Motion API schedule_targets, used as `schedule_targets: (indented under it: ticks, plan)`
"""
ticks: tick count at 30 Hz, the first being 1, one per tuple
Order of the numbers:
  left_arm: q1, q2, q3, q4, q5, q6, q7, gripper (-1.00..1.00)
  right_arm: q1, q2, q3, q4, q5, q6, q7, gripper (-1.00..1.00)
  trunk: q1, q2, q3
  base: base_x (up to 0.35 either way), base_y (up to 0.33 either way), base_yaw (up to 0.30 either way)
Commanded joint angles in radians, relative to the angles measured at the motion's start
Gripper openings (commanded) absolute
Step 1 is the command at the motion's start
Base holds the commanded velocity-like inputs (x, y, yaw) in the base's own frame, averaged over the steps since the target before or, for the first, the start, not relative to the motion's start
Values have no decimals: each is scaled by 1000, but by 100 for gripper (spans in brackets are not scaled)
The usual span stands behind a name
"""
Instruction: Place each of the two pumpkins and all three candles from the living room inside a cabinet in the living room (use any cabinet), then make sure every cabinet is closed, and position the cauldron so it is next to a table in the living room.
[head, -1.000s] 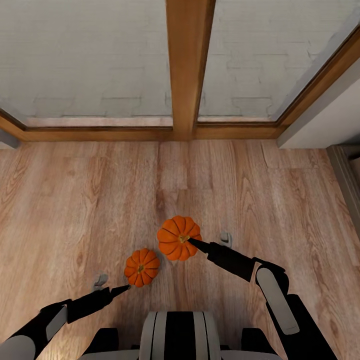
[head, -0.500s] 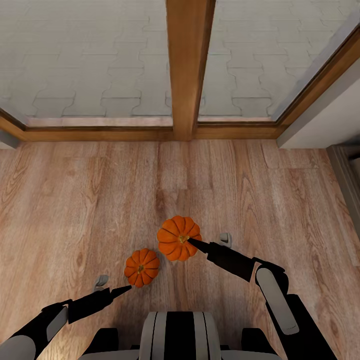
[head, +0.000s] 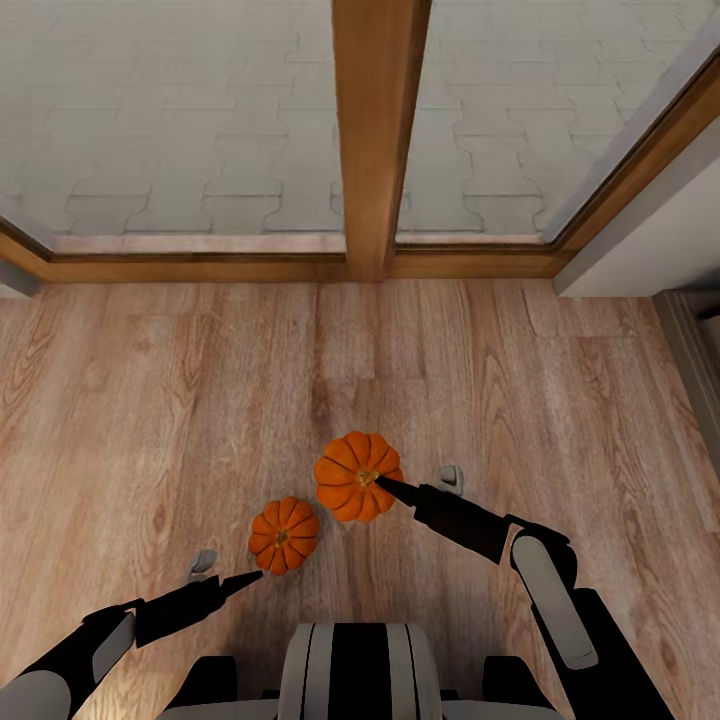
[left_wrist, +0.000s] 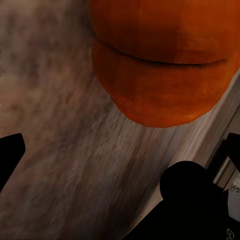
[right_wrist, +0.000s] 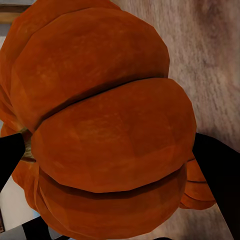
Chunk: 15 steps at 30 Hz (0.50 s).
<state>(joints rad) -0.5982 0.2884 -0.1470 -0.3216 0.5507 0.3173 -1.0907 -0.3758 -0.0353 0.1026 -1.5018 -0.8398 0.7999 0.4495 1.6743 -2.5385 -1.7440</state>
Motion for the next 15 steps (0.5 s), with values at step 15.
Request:
schedule_targets:
  ticks: [15]
  plan:
    - [0, 0, 6, 1, 0, 4, 0, 100, 0, 0, 0, 0, -2, 1, 2, -100, -3, 1, 23, 0, 0, 0]
